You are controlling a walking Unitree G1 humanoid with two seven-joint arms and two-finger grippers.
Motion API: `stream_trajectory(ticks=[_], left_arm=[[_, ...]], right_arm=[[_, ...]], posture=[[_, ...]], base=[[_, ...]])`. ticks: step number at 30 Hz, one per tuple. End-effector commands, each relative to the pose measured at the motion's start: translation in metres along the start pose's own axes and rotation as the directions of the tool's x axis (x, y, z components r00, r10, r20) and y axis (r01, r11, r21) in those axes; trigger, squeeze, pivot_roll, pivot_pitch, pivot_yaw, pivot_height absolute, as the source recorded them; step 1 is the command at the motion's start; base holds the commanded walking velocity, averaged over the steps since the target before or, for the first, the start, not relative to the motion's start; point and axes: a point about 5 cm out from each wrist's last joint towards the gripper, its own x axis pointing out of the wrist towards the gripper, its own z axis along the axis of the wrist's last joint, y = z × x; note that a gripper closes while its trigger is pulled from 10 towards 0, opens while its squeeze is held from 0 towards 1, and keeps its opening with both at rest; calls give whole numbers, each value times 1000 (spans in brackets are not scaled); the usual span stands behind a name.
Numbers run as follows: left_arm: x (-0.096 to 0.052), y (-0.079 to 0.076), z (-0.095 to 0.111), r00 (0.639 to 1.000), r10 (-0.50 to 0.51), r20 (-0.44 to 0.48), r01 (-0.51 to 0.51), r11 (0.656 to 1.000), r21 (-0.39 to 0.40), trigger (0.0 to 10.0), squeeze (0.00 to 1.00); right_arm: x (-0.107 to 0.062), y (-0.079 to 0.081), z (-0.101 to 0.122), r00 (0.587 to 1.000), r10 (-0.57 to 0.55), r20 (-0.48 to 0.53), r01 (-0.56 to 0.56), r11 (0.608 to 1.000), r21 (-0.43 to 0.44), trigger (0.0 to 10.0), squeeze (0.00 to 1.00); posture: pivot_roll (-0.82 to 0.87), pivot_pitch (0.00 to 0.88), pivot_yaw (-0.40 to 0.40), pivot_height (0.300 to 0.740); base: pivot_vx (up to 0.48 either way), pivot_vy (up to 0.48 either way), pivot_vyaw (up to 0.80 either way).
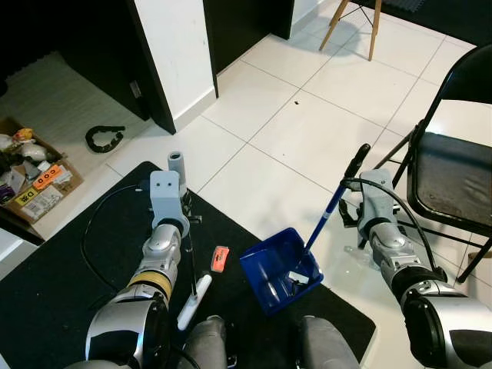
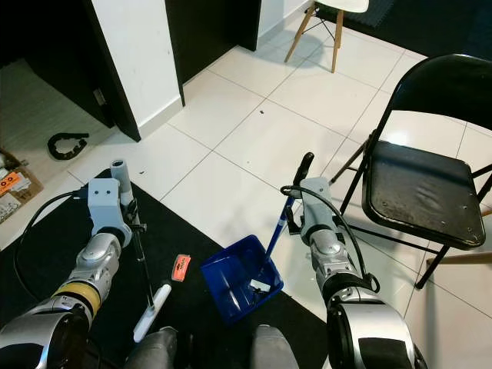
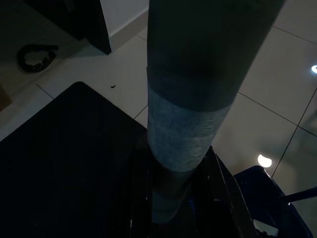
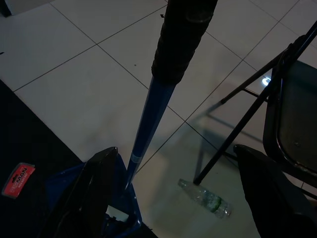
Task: Sweep floor
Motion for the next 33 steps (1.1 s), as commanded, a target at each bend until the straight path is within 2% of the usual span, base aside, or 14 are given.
stream_trajectory(ticks=[1, 19, 26, 33], left_arm=[[-7, -7, -24, 994, -18, -108, 15, 999, -29, 10000, 0], [-8, -6, -26, 994, -18, -109, 15, 1000, -27, 10000, 0], [-10, -2, -28, 993, -10, -117, 9, 1000, -9, 10000, 0], [-15, 7, -35, 992, 9, -129, -5, 1000, 29, 10000, 0]], right_arm=[[-1, 0, -3, 1000, -2, -14, 2, 1000, 2, 10000, 0], [-1, 0, -4, 1000, -1, -16, 1, 1000, 5, 10000, 0], [-2, 4, -7, 1000, 4, -19, -4, 1000, 8, 10000, 0], [-5, 13, -14, 1000, 9, -23, -9, 1000, 22, 10000, 0]], posture=[[-58, 86, -23, 740], [-53, 87, -24, 740], [-40, 81, -15, 740], [-18, 26, 2, 740]], base=[[0, 0, 0], [0, 0, 0], [0, 0, 0], [0, 0, 0]])
